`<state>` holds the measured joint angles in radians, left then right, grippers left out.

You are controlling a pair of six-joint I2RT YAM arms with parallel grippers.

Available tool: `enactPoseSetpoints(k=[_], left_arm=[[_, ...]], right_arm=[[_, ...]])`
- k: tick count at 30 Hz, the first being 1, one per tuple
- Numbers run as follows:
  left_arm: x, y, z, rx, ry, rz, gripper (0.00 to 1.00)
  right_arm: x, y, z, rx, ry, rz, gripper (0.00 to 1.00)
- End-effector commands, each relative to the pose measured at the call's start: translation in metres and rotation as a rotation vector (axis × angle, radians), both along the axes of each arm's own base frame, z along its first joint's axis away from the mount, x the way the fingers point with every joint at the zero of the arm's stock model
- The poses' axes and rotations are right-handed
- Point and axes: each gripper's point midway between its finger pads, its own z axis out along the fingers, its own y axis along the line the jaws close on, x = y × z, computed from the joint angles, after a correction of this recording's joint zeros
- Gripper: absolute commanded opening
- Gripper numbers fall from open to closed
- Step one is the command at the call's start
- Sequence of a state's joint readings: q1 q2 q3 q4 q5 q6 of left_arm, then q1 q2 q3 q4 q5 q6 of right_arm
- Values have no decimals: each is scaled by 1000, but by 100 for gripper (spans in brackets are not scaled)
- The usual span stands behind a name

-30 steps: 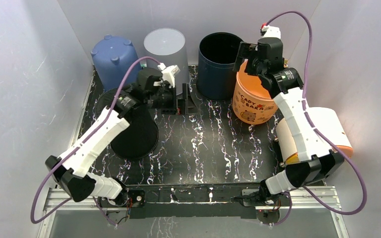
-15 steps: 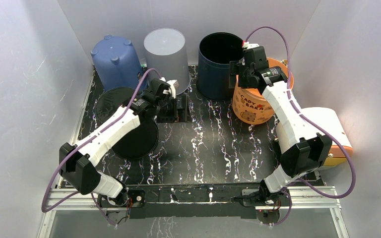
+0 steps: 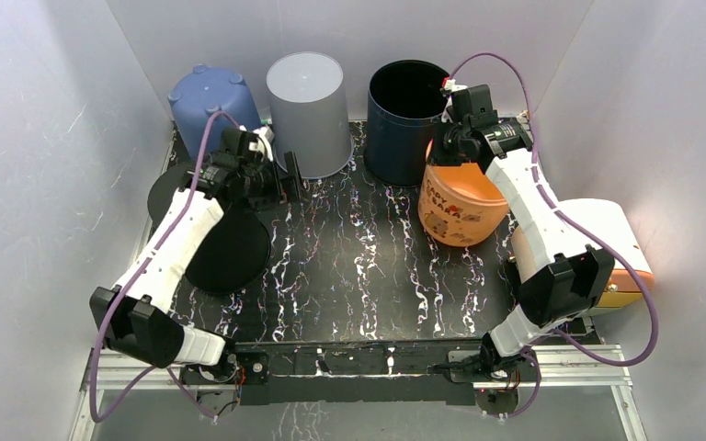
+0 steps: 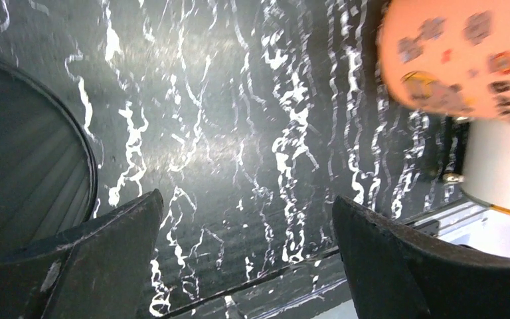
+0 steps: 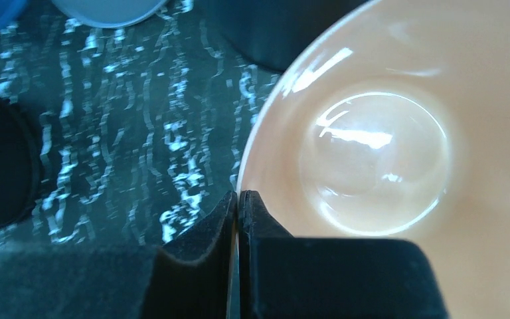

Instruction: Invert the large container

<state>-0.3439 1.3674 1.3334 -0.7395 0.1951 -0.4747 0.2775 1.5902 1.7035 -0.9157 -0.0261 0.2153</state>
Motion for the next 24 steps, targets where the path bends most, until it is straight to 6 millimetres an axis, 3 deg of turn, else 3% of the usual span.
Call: enactPoseSetpoints(k=[1, 7, 12, 15, 17, 24], left_arm=[[10, -11, 56, -78, -95, -66, 98], [12, -26, 97, -176, -159, -100, 99], [13, -25, 98, -172, -163, -93, 98], [13, -23, 100, -166, -170, -81, 98], [12, -24, 104, -174, -179, -83, 99], [8, -25, 107, -186, -170, -96, 98]], right_arm=[[-20, 49, 82, 279, -152, 124, 0], [-47, 88, 130, 513, -188, 229, 0], [-73, 125, 144, 733, -160, 324, 0], [-86, 134, 145, 869, -136, 342, 0], [-88, 135, 135, 912, -112, 321, 0], [-92, 129, 60, 877, 24, 220, 0]])
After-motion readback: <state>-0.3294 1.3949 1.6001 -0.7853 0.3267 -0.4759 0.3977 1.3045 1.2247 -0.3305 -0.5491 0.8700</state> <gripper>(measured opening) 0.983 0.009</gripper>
